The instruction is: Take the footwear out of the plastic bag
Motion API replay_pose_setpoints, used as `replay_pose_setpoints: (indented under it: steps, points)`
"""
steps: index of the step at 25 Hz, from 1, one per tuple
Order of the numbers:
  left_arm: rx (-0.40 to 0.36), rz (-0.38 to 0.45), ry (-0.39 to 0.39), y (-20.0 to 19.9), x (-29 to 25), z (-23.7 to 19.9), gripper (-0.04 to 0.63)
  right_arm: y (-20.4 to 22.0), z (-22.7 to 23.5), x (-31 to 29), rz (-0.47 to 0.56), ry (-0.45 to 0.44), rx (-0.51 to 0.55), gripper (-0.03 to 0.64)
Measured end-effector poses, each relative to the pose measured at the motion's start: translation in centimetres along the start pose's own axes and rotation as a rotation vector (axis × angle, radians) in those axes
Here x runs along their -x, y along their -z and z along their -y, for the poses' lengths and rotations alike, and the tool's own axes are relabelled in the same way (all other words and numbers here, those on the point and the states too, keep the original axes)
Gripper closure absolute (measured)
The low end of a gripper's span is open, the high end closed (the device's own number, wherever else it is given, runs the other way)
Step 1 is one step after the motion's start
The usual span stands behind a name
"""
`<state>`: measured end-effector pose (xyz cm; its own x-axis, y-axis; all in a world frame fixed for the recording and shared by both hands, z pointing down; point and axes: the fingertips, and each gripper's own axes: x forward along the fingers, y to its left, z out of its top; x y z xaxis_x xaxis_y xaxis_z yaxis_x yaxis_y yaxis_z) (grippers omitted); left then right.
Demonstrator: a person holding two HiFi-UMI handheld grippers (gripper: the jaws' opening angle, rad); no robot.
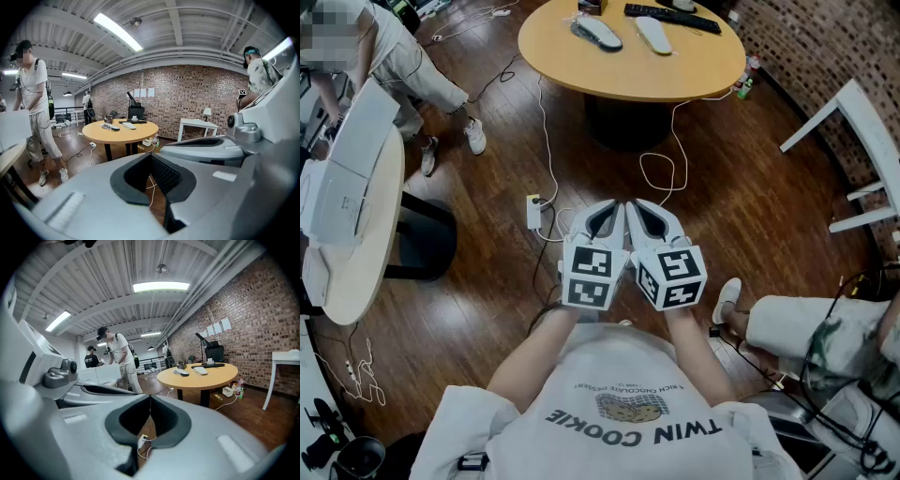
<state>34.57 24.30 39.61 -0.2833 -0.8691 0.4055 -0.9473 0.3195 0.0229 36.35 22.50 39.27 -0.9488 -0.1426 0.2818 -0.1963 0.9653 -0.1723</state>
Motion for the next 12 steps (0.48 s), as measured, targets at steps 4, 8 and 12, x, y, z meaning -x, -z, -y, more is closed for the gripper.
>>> replay_pose_setpoints:
  steps: [4, 8, 12]
  points:
    - [0.001, -0.006, 0.016, -0.7, -2.0, -4.6, 0.588, -1.1, -0.5, -4.9, -0.006, 0.012, -0.004, 0.614]
    - [-0.001, -0.003, 0.039, -2.1, -3.9, -9.2, 0.588, -2.8, -0.9, -9.7, -0.01, 0.035, -0.01, 0.614]
    - [0.005, 0.003, 0.054, -3.3, -5.3, -13.5, 0.589, -4.5, -1.6, -14.0, -0.013, 0.048, -0.001, 0.614]
